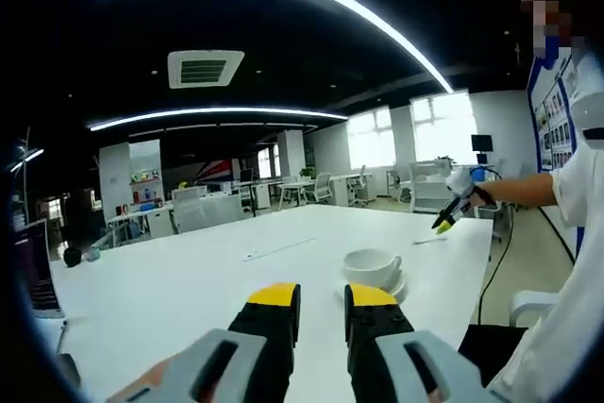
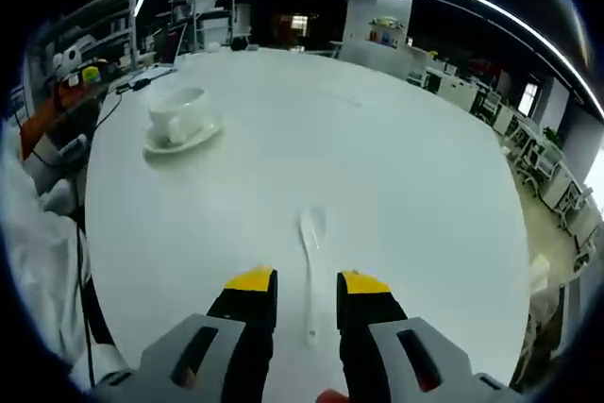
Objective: Tidy tabletop coffee trays, cups and spoons，present forward
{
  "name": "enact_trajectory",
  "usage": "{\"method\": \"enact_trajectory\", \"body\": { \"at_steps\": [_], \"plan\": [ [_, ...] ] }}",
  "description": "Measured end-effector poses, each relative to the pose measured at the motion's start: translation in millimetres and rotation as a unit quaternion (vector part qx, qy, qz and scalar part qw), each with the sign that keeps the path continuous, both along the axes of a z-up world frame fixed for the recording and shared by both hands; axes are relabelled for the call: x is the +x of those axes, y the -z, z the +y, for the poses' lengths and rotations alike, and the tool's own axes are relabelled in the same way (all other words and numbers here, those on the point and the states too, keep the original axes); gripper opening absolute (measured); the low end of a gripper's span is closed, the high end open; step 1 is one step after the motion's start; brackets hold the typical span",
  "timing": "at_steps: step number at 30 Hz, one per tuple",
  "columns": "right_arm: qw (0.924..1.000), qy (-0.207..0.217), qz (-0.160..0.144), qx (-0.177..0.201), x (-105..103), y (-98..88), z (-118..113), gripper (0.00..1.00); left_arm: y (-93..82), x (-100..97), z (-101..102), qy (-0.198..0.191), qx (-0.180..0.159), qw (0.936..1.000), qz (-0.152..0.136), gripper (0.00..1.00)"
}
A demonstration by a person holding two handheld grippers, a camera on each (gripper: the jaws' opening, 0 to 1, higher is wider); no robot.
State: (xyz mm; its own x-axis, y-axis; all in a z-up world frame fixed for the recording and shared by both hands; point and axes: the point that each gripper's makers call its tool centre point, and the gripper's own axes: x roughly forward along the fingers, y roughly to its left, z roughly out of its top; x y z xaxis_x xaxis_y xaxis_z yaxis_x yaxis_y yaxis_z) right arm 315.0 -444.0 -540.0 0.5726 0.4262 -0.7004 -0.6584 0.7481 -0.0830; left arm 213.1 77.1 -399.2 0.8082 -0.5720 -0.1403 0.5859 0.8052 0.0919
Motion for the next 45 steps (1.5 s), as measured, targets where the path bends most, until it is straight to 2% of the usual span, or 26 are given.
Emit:
{"method": "enact_trajectory", "body": {
  "at_steps": [3, 13, 16, 20, 24, 27, 38, 45],
  "plan": [
    [0.9999, -0.001, 0.007, -0.012, 2.5, 6.8, -0.9, 0.25, 0.7, 0.9, 2.4, -0.002, -0.017, 0.9998, 0.010, 0.21],
    [0.9987, -0.011, 0.036, -0.034, 1.2, 21.1, 1.0, 0.19, 8.8, -1.6, 1.9, -0.011, 0.018, 0.9998, 0.004, 0.21],
    [0.9986, -0.010, 0.040, -0.034, 1.0, 23.1, 2.3, 0.17, 9.5, -3.1, 1.3, -0.010, 0.011, 0.9999, 0.008, 0.21],
    [0.9987, -0.004, 0.044, -0.027, 0.2, 23.6, 4.4, 0.12, 11.2, -2.7, 4.1, -0.017, 0.024, 0.9996, 0.005, 0.21],
    [0.9986, -0.004, 0.046, -0.024, 0.1, 24.3, 2.2, 0.06, 9.5, -3.6, 4.5, -0.020, 0.022, 0.9996, 0.004, 0.21],
    [0.9986, 0.003, 0.051, -0.014, 0.1, 25.9, 3.3, 0.06, 10.7, -2.7, 5.1, -0.022, 0.022, 0.9995, 0.007, 0.21],
    [0.9983, -0.015, 0.032, -0.046, -8.0, 22.6, 15.6, 0.06, 15.1, 0.4, 0.2, -0.019, 0.019, 0.9996, 0.013, 0.21],
    [0.9982, -0.021, 0.025, -0.049, -11.9, 13.1, 22.2, 0.06, 13.4, 2.3, 0.6, -0.018, 0.015, 0.9996, 0.014, 0.21]
  ]
}}
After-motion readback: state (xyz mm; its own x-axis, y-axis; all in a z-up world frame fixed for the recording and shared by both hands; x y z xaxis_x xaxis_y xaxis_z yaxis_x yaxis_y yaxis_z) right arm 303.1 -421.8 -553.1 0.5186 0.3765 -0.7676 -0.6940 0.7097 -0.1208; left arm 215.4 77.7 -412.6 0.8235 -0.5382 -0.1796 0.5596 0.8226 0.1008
